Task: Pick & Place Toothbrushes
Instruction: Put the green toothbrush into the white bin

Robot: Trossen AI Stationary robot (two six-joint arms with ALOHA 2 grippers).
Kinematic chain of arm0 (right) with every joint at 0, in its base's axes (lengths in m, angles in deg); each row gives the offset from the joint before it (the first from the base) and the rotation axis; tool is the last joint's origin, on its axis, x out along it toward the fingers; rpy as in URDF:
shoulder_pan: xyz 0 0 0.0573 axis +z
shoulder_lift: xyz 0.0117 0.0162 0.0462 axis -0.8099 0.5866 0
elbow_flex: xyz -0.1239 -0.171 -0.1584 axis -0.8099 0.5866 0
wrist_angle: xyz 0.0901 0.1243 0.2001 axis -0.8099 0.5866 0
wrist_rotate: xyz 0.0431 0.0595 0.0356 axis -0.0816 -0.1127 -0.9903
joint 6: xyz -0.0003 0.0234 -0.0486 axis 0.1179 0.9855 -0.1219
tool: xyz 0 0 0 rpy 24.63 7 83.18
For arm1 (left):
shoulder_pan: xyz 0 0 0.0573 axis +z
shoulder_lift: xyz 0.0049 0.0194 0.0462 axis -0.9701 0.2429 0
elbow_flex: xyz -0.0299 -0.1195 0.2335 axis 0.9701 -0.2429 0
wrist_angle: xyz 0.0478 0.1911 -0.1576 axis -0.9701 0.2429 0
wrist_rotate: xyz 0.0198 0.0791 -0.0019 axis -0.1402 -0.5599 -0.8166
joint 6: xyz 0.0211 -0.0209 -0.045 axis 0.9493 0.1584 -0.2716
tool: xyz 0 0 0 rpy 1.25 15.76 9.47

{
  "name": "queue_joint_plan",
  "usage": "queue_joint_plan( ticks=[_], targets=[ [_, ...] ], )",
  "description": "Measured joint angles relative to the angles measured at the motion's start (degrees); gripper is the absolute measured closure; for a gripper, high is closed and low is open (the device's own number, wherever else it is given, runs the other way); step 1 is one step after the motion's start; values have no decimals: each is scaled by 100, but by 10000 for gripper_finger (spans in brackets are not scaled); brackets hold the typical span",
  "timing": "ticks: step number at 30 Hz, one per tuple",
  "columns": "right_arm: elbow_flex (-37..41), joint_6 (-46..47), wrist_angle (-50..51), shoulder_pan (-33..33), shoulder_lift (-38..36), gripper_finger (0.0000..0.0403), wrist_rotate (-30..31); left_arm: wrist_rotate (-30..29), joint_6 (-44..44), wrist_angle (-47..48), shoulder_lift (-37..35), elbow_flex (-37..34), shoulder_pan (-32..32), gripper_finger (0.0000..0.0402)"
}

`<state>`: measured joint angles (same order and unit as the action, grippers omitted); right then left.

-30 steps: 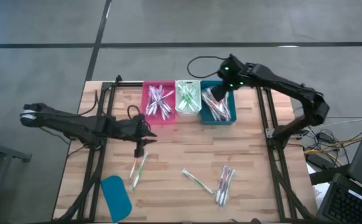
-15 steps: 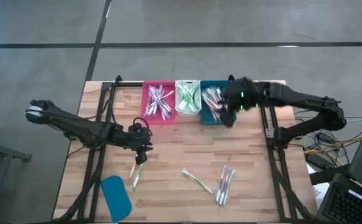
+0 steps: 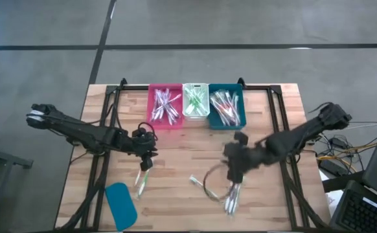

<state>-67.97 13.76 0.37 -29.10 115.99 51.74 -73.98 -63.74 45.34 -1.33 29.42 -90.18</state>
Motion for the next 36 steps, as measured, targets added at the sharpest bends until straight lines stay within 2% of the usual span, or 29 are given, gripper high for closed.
queue_joint_plan(
  ticks=[4,11,18,23,29,36],
  targets=[
    [0,453,-72,465,568,264,125,-2,26,30,0,-2,0,305],
    [0,1197,-229,785,1491,236,73,-2,33,41,0,-9,0,305],
    [0,1218,-1326,871,2274,200,-731,-2,35,82,0,-9,0,305],
    [0,1476,-1771,862,2637,185,-771,-2,35,98,-2,-9,0,305],
    [0,1583,-2162,887,3058,179,-779,-4,35,118,-2,-11,0,305],
    [-28,1857,-2136,882,3593,198,-709,-4,35,138,-2,-11,2,305]
  ],
)
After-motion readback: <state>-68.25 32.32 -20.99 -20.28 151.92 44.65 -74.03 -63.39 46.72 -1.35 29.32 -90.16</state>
